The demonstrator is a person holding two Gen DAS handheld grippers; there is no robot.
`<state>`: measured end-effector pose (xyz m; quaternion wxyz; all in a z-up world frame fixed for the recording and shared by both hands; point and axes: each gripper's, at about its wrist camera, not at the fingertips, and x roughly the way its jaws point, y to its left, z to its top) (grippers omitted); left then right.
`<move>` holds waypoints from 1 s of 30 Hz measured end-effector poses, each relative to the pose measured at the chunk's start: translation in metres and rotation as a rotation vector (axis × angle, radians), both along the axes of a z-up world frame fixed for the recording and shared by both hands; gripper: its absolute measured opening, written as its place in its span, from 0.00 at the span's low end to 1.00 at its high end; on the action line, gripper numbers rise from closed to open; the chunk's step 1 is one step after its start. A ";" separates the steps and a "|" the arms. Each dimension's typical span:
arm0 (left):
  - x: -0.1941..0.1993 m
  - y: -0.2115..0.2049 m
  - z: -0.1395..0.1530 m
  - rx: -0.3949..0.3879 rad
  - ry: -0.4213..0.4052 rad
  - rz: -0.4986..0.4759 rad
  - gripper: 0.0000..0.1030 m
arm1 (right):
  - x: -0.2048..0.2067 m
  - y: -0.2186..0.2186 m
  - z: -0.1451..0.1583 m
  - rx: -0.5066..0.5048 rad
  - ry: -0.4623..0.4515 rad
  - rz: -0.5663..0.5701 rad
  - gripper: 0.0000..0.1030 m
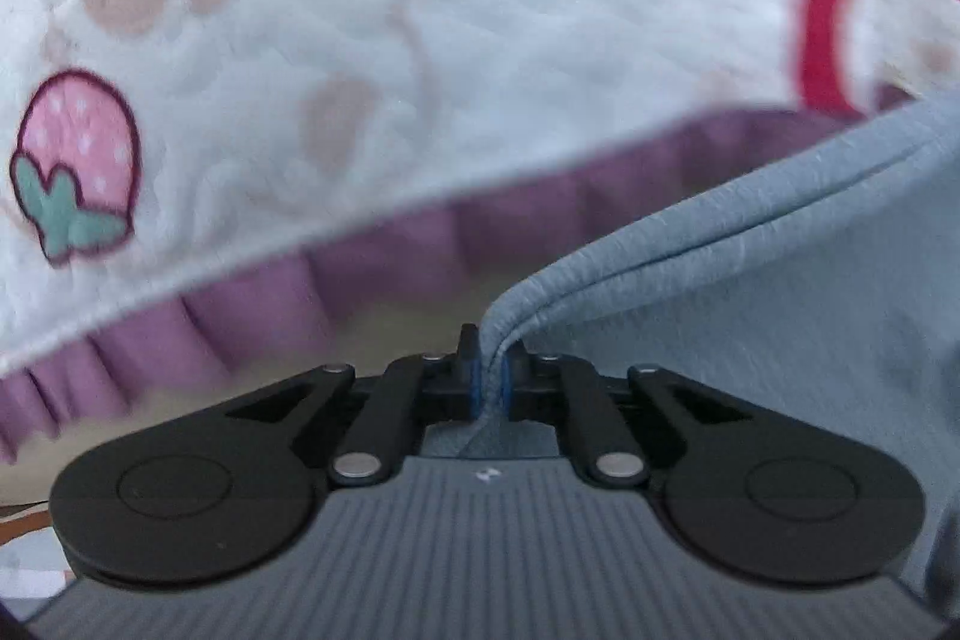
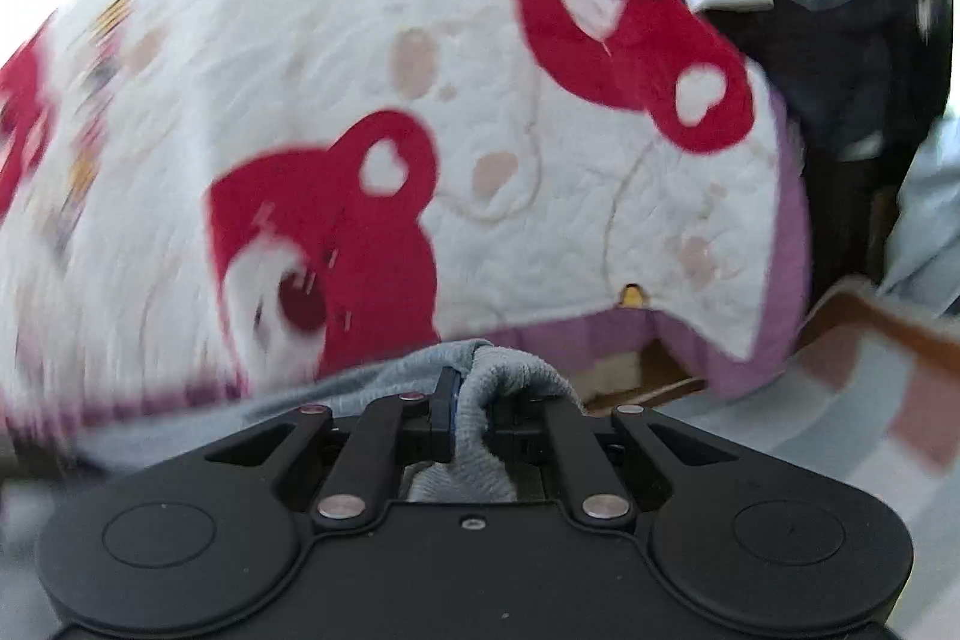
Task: Fold clothes
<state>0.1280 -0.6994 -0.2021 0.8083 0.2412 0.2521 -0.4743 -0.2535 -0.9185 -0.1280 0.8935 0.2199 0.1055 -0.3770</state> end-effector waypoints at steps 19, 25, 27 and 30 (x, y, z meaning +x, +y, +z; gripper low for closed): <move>-0.052 0.057 0.002 -0.126 0.063 -0.022 0.48 | -0.146 0.008 -0.077 0.532 -0.131 -0.263 0.54; -0.091 0.094 0.005 -0.242 0.408 -0.229 0.53 | -0.193 0.039 -0.120 0.676 -0.148 -0.271 0.54; -0.102 0.102 0.003 -0.215 0.430 -0.210 0.51 | -0.192 0.042 -0.129 0.710 -0.174 -0.237 0.54; -0.118 0.113 0.002 -0.175 0.464 -0.181 0.52 | -0.182 0.039 -0.138 0.716 -0.230 -0.176 0.57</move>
